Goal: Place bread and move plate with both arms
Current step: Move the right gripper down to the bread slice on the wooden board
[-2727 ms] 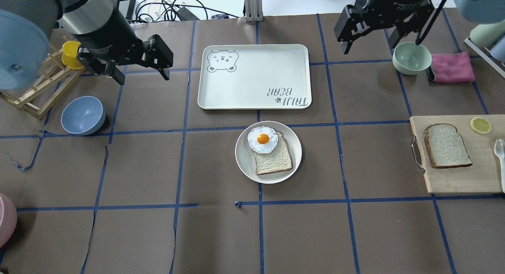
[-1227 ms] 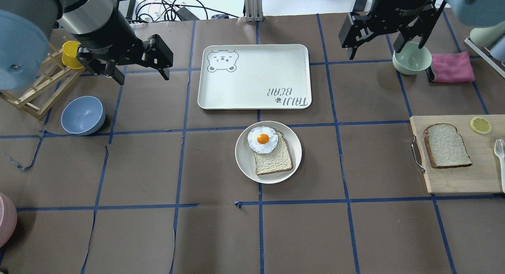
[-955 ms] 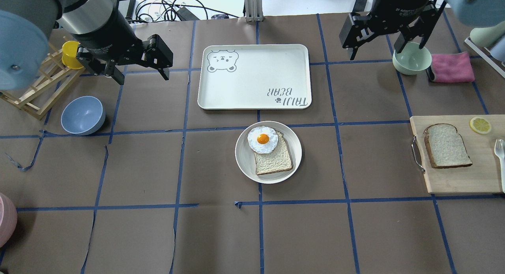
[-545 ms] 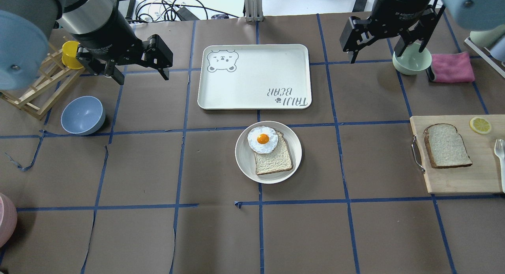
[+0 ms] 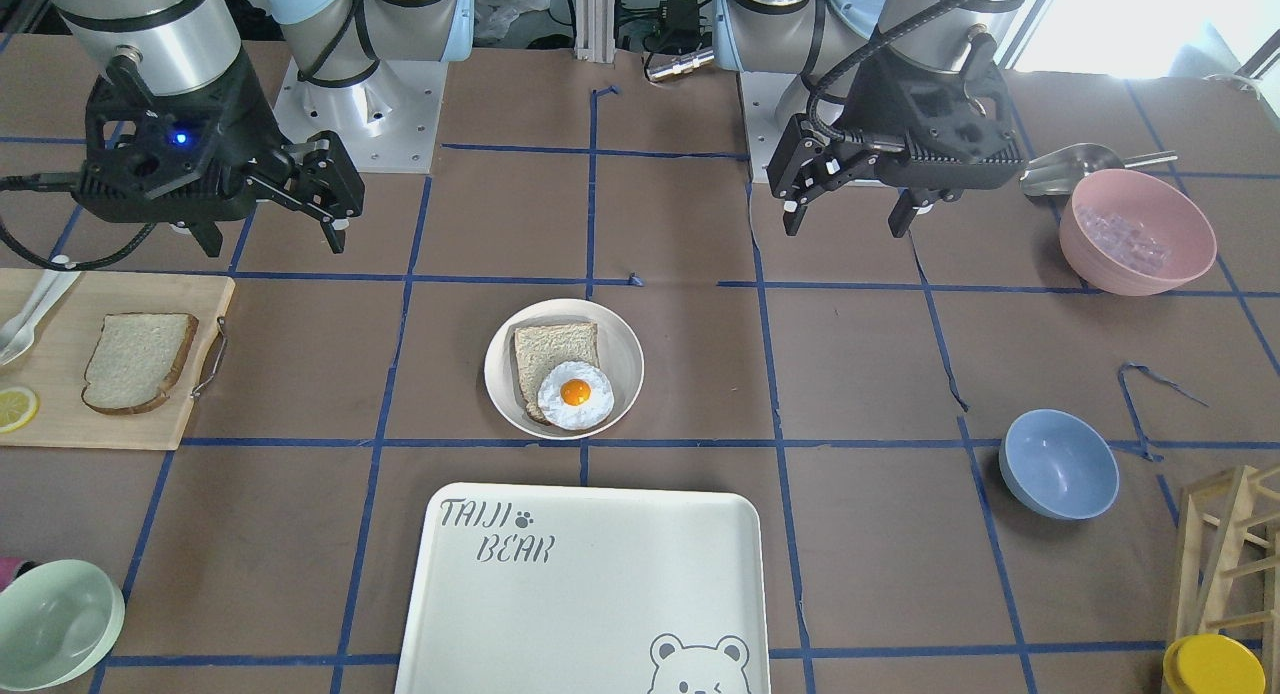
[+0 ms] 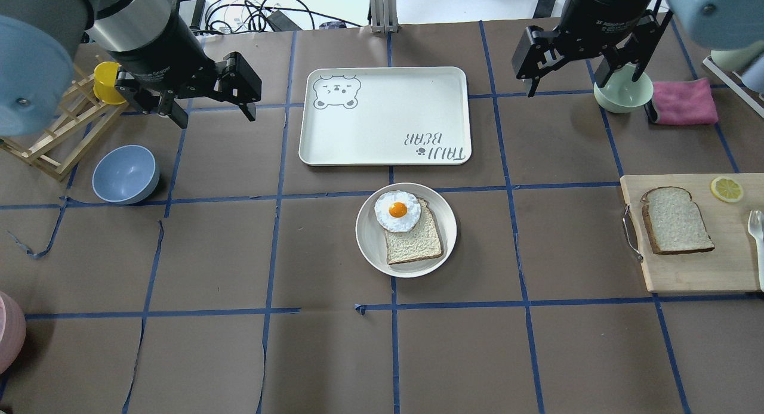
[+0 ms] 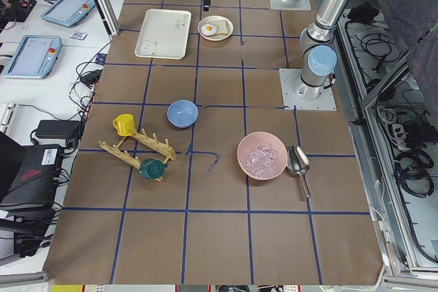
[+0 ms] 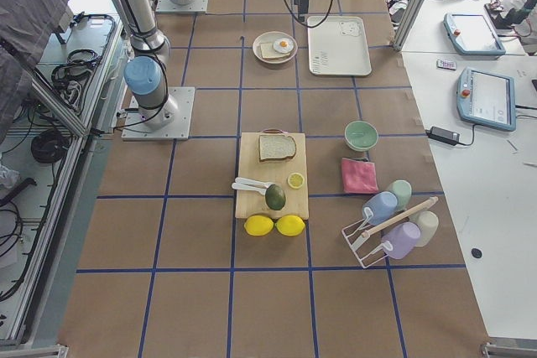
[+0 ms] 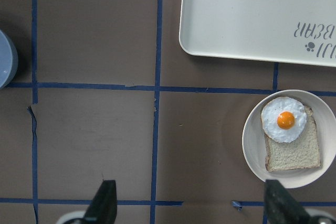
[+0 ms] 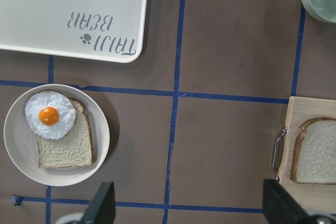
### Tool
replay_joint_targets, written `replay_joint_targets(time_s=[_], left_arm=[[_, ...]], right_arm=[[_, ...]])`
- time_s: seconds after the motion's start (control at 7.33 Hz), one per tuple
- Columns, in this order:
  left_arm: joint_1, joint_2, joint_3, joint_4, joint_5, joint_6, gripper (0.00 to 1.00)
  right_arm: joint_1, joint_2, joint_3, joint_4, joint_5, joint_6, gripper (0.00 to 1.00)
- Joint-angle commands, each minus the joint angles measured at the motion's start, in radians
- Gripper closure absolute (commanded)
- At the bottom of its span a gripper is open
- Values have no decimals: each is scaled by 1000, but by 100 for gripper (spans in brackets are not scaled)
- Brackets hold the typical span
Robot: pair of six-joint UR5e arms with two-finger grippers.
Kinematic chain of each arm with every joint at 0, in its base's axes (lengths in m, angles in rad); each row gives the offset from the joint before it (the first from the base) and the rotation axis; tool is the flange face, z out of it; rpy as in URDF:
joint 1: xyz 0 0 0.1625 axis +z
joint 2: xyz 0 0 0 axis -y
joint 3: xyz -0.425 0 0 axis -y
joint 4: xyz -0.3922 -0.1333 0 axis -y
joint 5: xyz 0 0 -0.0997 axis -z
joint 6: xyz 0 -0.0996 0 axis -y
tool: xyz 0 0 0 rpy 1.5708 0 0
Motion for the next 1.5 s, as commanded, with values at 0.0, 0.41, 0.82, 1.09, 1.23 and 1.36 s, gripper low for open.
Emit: replay_joint_targets(time_s=[0.0,0.41,0.82,1.09,1.23,1.36], left_arm=[[0,0,0,0,0,0,0],[0,0,0,0,2,0,0],[2,0,0,0,0,0,0],[0,0,0,0,0,0,0],[0,0,0,0,0,0,0],[0,0,0,0,0,0,0]], right_arm=[[-1,2,1,-2,-8,0,0],[-181,22,123,-44,-114,-38,0],[-371,51,483,-441,-247,-110,0],[-428,115,629,-711,-243,-211,0],[-435,170,628,-732,-222,-249,0],[-440,192,631,-758,-222,-264,0]])
